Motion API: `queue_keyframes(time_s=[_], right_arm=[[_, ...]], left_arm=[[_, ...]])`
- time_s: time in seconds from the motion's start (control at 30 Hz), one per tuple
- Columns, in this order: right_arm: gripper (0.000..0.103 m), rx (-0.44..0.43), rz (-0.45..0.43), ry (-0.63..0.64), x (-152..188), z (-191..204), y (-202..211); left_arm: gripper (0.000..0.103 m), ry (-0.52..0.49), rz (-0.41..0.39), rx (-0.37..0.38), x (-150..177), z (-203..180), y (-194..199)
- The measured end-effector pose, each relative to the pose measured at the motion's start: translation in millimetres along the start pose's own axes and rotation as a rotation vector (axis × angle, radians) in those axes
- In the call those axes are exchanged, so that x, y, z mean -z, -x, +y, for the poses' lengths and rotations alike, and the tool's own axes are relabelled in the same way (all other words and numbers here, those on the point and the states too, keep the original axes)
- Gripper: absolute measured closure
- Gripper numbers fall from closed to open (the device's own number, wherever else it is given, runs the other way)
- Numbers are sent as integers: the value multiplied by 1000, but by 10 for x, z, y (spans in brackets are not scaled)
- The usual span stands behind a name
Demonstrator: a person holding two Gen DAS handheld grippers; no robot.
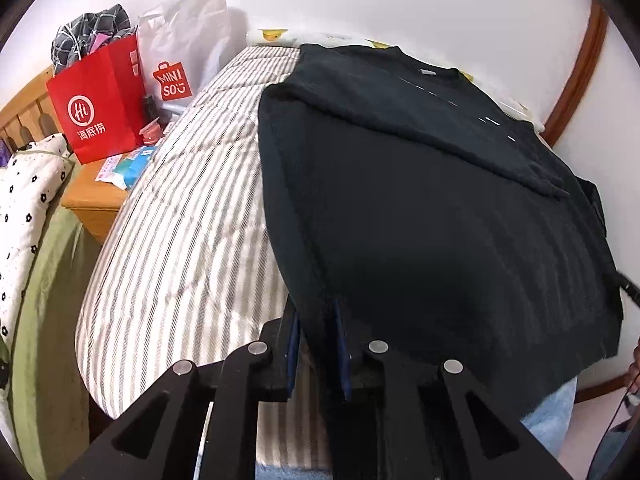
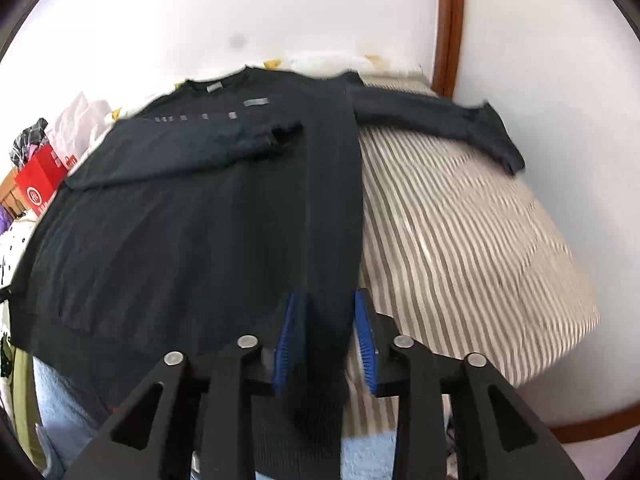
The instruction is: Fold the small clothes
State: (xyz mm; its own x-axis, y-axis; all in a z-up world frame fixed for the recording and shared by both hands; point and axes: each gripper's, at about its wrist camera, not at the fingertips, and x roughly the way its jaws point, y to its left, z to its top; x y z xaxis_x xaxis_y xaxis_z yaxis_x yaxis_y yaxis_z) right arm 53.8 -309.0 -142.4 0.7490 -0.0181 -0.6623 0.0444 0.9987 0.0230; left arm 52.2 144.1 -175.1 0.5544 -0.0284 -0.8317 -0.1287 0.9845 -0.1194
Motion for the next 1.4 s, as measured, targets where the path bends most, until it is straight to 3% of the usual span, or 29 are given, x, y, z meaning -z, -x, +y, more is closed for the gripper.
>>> queue_keyframes(time_s=[0.13, 0.27, 0.33, 0.5, 0.77, 0.93, 1.23, 1.27, 1.3, 1.33, 1.4], right_arm=[[65, -64, -41, 73, -448, 405, -45], [62, -207, -73, 83, -1099, 962, -264], [62, -252, -79, 96, -1414, 1265, -414], [62, -354, -79, 159, -2128, 2219, -861], [58, -433, -10, 295, -2703, 3537, -1783], [58, -452, 24, 356, -2932, 4100, -2332], [59, -498, 135, 362, -3234, 4682, -3152], [61, -501, 142, 369, -3241, 4729, -3194], [81, -507, 149, 380, -3243, 4784, -3238], [94, -525, 150, 389, -3241, 4835, -3264], [95, -545, 121, 400, -3266, 4918, -3264]], left_arm=[[87, 32, 7, -1, -214, 53, -71], [85, 40, -6, -15, -497, 121, -98], [79, 46, -23, -25, -671, 174, -116], [46, 55, -55, -46, -1017, 288, -255], [46, 0, -51, -74, -1363, 409, -735], [52, -35, -43, -63, -1470, 407, -948], [68, -88, -54, -51, -1574, 348, -1132], [74, -92, -61, -50, -1579, 339, -1134], [82, -91, -69, -46, -1587, 340, -1134], [85, -88, -71, -37, -1595, 348, -1137], [93, -72, -76, -14, -1617, 381, -1134]])
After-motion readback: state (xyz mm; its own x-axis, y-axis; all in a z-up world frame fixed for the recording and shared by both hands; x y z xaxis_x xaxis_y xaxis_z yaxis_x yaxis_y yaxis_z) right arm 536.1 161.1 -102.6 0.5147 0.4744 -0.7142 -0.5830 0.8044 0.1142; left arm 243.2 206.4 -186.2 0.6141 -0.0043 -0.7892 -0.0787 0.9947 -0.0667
